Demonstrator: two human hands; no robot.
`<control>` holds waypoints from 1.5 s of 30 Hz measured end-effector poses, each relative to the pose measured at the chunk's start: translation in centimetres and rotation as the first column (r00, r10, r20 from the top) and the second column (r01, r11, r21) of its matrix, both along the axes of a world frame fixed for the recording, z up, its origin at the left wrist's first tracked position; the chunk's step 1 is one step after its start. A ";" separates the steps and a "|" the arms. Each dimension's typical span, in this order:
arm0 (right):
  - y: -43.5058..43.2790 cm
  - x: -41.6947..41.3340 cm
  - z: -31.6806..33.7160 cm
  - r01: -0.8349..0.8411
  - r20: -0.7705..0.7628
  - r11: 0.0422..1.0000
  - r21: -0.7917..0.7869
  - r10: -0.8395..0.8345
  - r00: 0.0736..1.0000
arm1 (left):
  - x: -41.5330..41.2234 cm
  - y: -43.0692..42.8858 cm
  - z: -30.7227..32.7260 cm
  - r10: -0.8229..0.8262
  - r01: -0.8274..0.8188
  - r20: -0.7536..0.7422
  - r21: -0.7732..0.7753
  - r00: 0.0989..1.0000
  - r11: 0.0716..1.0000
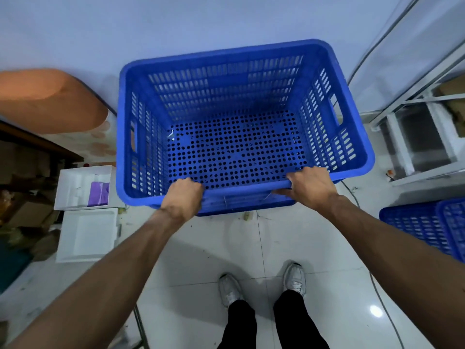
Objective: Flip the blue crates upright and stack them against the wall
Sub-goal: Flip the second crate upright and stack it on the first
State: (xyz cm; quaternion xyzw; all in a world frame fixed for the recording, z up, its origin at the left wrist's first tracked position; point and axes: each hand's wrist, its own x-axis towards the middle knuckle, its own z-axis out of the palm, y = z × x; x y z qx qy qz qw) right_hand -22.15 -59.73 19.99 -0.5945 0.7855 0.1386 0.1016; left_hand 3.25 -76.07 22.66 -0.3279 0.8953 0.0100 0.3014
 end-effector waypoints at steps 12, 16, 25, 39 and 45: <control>-1.8 1.5 -0.7 -0.008 0.003 1.000 0.009 0.008 1.000 | 1.5 -1.9 -1.7 0.087 -0.086 -0.087 0.019 0.992 0.996; -2.3 1.3 0.2 -0.052 -0.030 0.998 0.026 0.053 0.998 | 1.3 -1.9 -1.8 0.093 -0.093 -0.112 0.010 0.989 0.996; 0.3 2.1 -2.3 -0.023 -0.027 0.984 -0.175 0.018 0.999 | 2.3 -0.8 -2.9 0.120 -0.119 -0.152 0.016 0.981 0.993; -0.4 2.4 -1.4 0.089 0.040 0.994 -0.057 -0.087 0.995 | 1.2 -1.4 -1.9 0.054 -0.053 -0.077 0.004 0.996 0.999; -0.1 4.9 -2.4 0.209 0.015 0.943 -0.259 -0.212 0.977 | 0.6 -0.9 -1.9 0.094 -0.095 -0.014 -0.078 0.995 0.992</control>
